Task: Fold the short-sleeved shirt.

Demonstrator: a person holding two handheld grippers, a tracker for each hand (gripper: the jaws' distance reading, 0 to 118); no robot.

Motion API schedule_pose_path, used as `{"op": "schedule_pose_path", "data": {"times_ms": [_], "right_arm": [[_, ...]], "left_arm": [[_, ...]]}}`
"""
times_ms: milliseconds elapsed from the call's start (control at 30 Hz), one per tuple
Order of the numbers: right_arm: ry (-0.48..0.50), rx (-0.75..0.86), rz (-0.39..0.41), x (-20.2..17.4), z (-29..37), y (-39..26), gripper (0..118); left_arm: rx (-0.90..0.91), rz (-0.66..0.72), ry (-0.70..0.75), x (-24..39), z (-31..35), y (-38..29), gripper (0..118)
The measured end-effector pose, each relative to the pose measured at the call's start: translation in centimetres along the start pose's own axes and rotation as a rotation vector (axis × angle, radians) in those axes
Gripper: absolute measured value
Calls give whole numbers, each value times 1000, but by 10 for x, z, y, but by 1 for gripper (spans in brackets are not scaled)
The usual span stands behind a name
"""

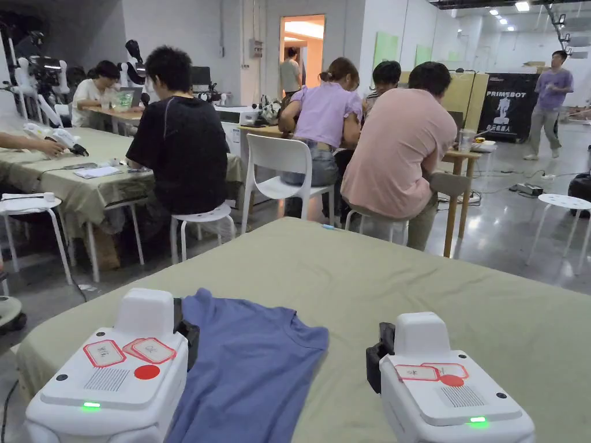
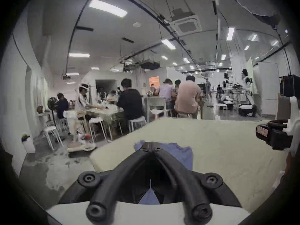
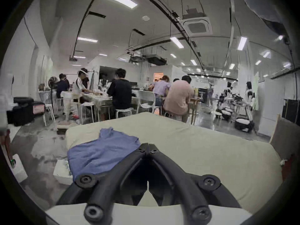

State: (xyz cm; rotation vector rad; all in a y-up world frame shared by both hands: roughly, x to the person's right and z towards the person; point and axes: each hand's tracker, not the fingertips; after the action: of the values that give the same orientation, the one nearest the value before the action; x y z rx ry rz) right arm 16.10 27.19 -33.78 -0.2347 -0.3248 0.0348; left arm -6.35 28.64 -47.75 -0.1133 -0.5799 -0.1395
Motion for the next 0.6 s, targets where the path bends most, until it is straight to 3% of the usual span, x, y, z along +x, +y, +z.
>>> {"op": "schedule_pose_path", "data": {"times_ms": [167,333,467,533,567,600], "right_arm": [[13,-45,-32,18,-25,-10,0],[-8,-93,-37,31,-54,-17,0],[-34,-124,-34,40,-74,-24,0],[-37,-133,-34,46,-83,-28,0],[-44,-139,-32,47,-86,-31,0],[-48,-144,-29,50,-91,-33,0]], "left_arm": [[-241,102,-241,24,-83,-31,0],[-507,78,-331,69,-224,-58,0],[-721,-31,-315,104,-322,-89,0],[-793,16,-353,115,-353,-102,0],[-808,71,-384,117,-366,-108,17],[-814,93,-371,120,-374,-113,54]]}}
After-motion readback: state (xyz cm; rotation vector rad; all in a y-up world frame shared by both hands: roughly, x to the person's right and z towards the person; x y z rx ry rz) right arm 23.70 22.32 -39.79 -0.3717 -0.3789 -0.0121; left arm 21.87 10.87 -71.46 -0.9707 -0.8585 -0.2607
